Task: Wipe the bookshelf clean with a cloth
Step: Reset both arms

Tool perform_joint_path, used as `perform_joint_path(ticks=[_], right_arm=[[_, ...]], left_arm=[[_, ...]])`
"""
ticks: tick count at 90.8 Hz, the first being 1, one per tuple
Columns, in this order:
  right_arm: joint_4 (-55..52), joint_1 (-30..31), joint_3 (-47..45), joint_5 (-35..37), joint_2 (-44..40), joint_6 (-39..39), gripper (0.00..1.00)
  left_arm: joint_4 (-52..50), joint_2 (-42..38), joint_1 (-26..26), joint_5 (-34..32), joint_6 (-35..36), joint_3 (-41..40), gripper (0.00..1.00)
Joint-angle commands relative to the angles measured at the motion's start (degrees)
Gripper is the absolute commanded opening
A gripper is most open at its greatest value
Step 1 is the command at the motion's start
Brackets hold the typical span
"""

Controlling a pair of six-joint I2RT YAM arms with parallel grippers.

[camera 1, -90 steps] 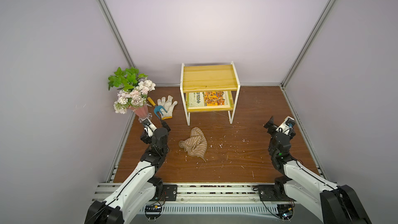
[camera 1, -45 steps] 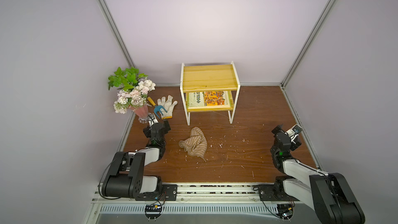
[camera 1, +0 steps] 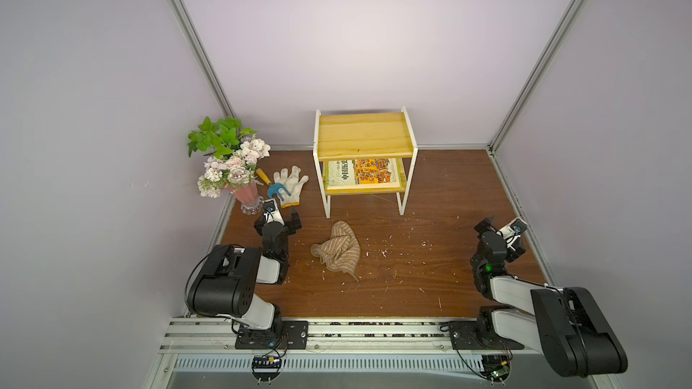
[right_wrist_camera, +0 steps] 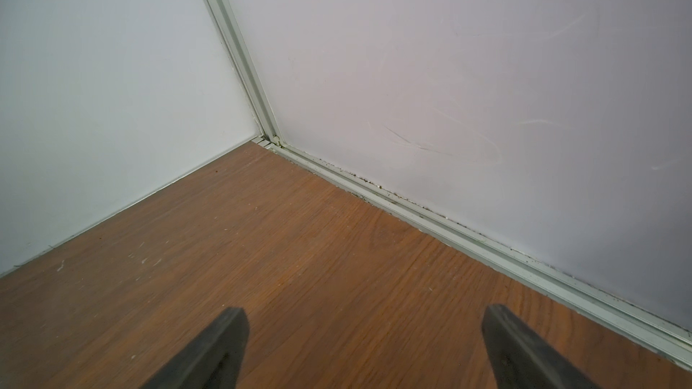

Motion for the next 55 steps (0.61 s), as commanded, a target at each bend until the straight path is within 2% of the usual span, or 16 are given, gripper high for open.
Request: perform_joint_path(ticks=[1,8,10,19,33,40,55], right_arm=[[0.6,-1.4,0.9,0.2,0.3,0.7,0.99],[-0.7,-3.0,1.5,-2.2,0.4,1.2,0.99],[-0.8,-3.5,1.6,-3.1,0.4,1.0,0.99],[0.7,-4.7,1.7,-7.3,0.8,-1.6,0.99],[4.7,-4.7,2.5,-11.4,2.5,-9.6,0.99],[6.2,-4.7,2.5,-12.8,3.3,-11.6,0.99],[12.8,-4.4,-1.4,-22.0,1.7,-16.5,0.99]], left_arm=[[4.7,0.0,0.1,0.1,1.0,-0.1,1.00],[4.3,0.5,0.2,9.3,5.0,0.4,1.00],[4.3,0.6,0.2,10.3,5.0,0.6,1.00],[3.4,0.6,0.2,7.9,3.9,1.1,1.00],[3.9,0.1,-0.1,-0.8,0.7,0.1,1.00],[4.2,0.0,-0.1,-1.1,0.7,0.0,1.00],[4.2,0.0,-0.2,-1.2,0.7,0.1,1.00]])
